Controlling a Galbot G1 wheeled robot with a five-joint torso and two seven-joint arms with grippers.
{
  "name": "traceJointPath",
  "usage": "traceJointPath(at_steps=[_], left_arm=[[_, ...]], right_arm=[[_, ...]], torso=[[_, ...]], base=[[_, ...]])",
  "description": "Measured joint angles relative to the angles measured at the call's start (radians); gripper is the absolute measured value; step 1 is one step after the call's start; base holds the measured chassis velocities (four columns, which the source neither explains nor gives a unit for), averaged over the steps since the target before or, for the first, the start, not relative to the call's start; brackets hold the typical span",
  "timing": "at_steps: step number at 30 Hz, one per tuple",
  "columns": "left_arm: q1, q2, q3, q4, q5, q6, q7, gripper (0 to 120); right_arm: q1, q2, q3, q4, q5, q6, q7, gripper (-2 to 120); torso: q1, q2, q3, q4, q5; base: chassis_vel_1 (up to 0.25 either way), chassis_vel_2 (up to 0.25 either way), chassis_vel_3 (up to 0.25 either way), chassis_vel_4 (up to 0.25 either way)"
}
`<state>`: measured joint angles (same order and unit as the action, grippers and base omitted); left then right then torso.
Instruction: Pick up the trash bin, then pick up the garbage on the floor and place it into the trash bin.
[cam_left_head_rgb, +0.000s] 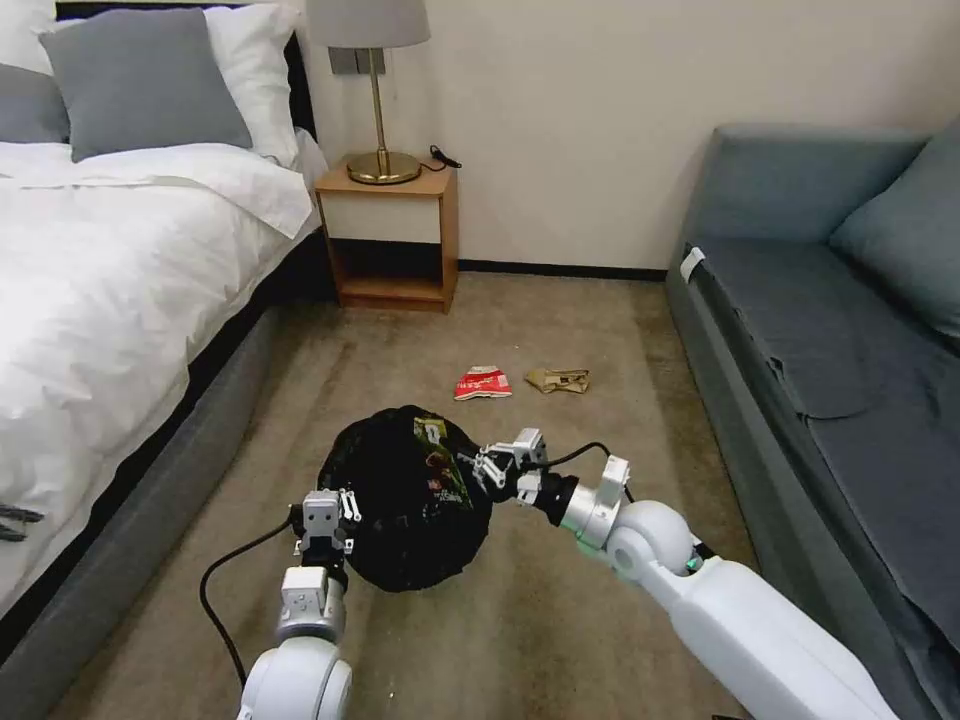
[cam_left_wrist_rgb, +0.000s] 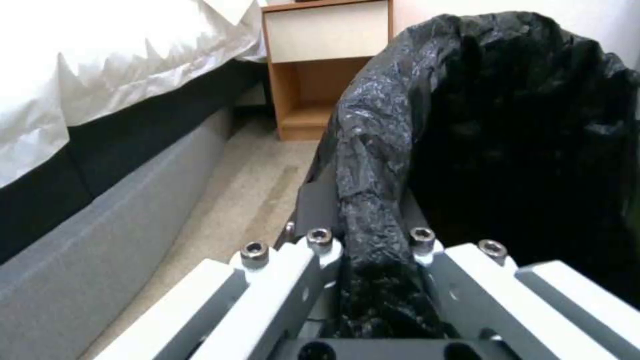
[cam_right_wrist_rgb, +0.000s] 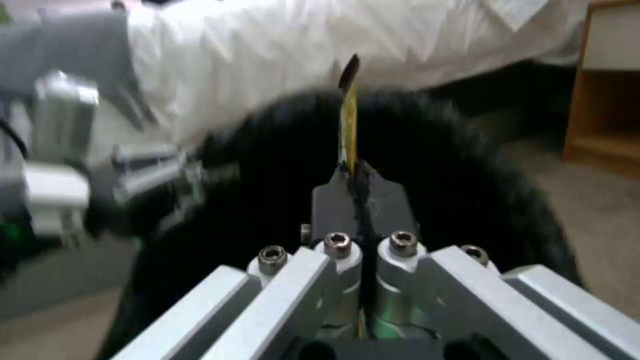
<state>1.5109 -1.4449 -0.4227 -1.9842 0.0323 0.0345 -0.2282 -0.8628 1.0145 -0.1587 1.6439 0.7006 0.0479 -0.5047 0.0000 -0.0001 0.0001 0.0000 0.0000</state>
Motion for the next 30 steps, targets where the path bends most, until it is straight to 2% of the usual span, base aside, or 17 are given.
traceJointPath(at_steps=[2, 4, 8, 9, 10, 11, 13, 14, 15, 16, 19, 20, 21, 22, 24, 28, 30], left_arm=[[0.0, -0.007, -0.002, 0.004, 0.0, -0.002, 0.0, 4], [-0.002, -0.017, -0.005, 0.009, 0.003, -0.006, 0.0, 4], [0.0, -0.024, -0.007, 0.01, 0.008, -0.011, -0.002, 4], [0.005, -0.029, -0.01, 0.01, 0.018, -0.019, -0.004, 4], [0.007, -0.031, -0.01, 0.01, 0.022, -0.022, -0.005, 4], [0.01, -0.036, -0.012, 0.01, 0.031, -0.027, -0.005, 4], [0.012, -0.038, -0.013, 0.009, 0.035, -0.03, -0.005, 4], [0.014, -0.042, -0.014, 0.007, 0.04, -0.034, -0.006, 4], [0.021, -0.049, -0.017, 0.002, 0.05, -0.043, -0.006, 4], [0.021, -0.049, -0.017, 0.002, 0.05, -0.043, -0.006, 4], [0.031, -0.055, -0.024, -0.002, 0.065, -0.062, -0.007, 4], [0.039, -0.058, -0.032, -0.005, 0.075, -0.074, -0.01, 4], [0.051, -0.061, -0.042, -0.014, 0.087, -0.085, -0.016, 4], [0.051, -0.061, -0.042, -0.014, 0.087, -0.085, -0.016, 4], [0.07, -0.088, -0.061, -0.041, 0.113, -0.097, -0.028, 4], [0.086, -0.105, -0.063, -0.068, 0.122, -0.102, -0.029, 4], [0.108, -0.115, -0.067, -0.091, 0.136, -0.117, -0.029, 4]], right_arm=[[0.002, 0.003, -0.015, -0.021, -0.013, 0.004, -0.001, 7], [0.013, 0.004, -0.035, -0.042, -0.018, 0.013, -0.001, 18], [0.027, 0.011, -0.051, -0.066, -0.029, 0.023, -0.001, 26], [0.034, 0.022, -0.059, -0.079, -0.04, 0.029, 0.0, 33], [0.035, 0.025, -0.061, -0.082, -0.042, 0.029, 0.0, 35], [0.036, 0.031, -0.064, -0.085, -0.046, 0.029, 0.002, 43], [0.037, 0.034, -0.065, -0.087, -0.048, 0.03, 0.006, 47], [0.038, 0.037, -0.068, -0.088, -0.051, 0.029, 0.011, 50], [0.038, 0.042, -0.072, -0.087, -0.059, 0.029, 0.026, 58], [0.038, 0.042, -0.072, -0.087, -0.059, 0.029, 0.026, 58], [0.033, 0.043, -0.064, -0.065, -0.074, 0.027, 0.062, 68], [0.026, 0.037, -0.048, -0.047, -0.075, 0.024, 0.083, 71], [0.016, 0.024, -0.018, -0.025, -0.068, 0.027, 0.09, 80], [0.016, 0.024, -0.018, -0.025, -0.068, 0.027, 0.09, 80], [-0.016, -0.009, 0.081, 0.024, -0.063, 0.025, 0.007, 90], [-0.042, -0.027, 0.147, 0.067, -0.058, 0.03, -0.011, 98], [-0.068, -0.044, 0.22, 0.122, -0.023, 0.03, 0.036, 99]], torso=[[0.0, 0.0, 0.0, 0.0, 0.0001], [0.0, 0.0, 0.0, 0.0, 0.0], [0.0, 0.0, 0.0, 0.0, 0.0], [0.0, 0.0, 0.0, 0.0, 0.0], [0.0, 0.0, 0.0, 0.0, 0.0], [0.0, 0.0, 0.0, 0.0001, 0.0], [0.0, 0.0, 0.0, 0.0001, 0.0], [0.0, 0.0, 0.0, 0.0001, 0.0], [0.0, 0.0, 0.0, 0.0, 0.0001], [0.0, 0.0, 0.0, 0.0, 0.0001], [0.0, 0.0, 0.0, 0.0, 0.0], [0.0, 0.0, 0.0, 0.0002, 0.0001], [0.0, 0.0, 0.0, 0.0002, 0.0], [0.0, 0.0, 0.0, 0.0002, 0.0], [0.0, 0.0, 0.0, 0.0001, 0.0001], [0.0, 0.0, 0.0, -0.0001, 0.0003], [0.0, 0.0, 0.0, -0.0001, 0.0001]], base=[[0.0, 0.0, 0.0, 0.0], [0.0, 0.0, 0.0, 0.0], [0.0, 0.0, 0.0, 0.0], [0.0, 0.0, 0.0, 0.0], [0.0, 0.0, 0.0, 0.0], [0.0, 0.0, 0.0, 0.0], [0.0, 0.0, 0.0, 0.0], [0.0, 0.0, 0.0, 0.0], [0.0, 0.0, 0.0, 0.0], [0.0, 0.0, 0.0, 0.0], [0.0, 0.0, 0.0, 0.0], [0.0, 0.0, 0.0, 0.0], [0.0, 0.0, 0.0, 0.0], [0.0, 0.0, 0.0, 0.0], [0.0, 0.0, 0.0, 0.0], [0.0, 0.0, 0.0, 0.0], [0.0, 0.0, 0.0, 0.0]])
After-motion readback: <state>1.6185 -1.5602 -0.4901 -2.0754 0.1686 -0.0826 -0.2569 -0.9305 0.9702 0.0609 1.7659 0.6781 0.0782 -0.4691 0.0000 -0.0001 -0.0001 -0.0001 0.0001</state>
